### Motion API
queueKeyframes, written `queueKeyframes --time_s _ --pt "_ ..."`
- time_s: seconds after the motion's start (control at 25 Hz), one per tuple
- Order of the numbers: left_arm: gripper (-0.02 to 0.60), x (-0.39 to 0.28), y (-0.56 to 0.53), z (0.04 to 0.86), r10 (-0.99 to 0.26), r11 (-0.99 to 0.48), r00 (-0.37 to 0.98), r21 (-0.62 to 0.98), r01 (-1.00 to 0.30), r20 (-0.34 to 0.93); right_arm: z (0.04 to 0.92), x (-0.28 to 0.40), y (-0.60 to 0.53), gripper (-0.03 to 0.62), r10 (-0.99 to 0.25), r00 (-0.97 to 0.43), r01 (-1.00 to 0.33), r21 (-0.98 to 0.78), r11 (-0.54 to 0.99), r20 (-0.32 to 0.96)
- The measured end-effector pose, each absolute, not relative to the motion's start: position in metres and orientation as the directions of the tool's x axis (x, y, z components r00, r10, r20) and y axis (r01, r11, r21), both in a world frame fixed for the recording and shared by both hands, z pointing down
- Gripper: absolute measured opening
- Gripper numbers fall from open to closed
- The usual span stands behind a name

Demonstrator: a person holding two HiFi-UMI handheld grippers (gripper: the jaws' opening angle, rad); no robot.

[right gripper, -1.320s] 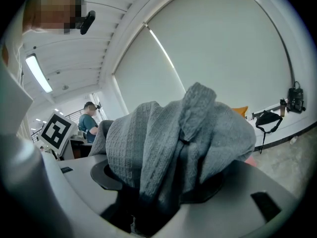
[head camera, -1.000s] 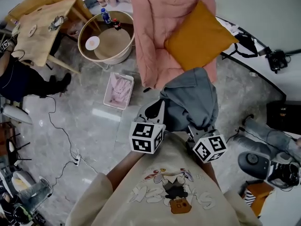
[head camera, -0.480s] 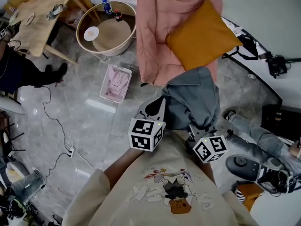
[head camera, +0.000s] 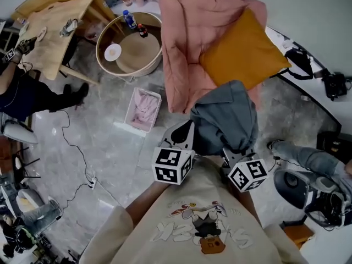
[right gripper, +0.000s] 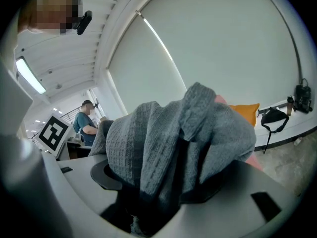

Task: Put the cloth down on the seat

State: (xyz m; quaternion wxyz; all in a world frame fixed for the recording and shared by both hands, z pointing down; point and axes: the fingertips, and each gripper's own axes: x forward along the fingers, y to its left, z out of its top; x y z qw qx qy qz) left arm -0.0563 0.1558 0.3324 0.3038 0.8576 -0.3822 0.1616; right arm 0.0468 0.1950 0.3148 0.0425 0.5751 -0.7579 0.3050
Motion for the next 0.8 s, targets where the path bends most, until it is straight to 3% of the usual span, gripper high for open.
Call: queueKeyframes --time_s 0.36,0.8 --pt "0.005 0.007 0.083 0.314 -0.592 -0.533 0.622 0.329 -0.779 0.513 0.306 0.11 0.119 0.304 -0.837 -0.382 -0.879 -0.434 0.198 0.391" --pt "0.005 0.045 0.023 0.309 -0.669 -0.433 0.504 0.264 -0.862 0.546 0.312 0.156 0.042 0.304 -0.789 -0.501 -0.824 -0.475 0.309 0.357"
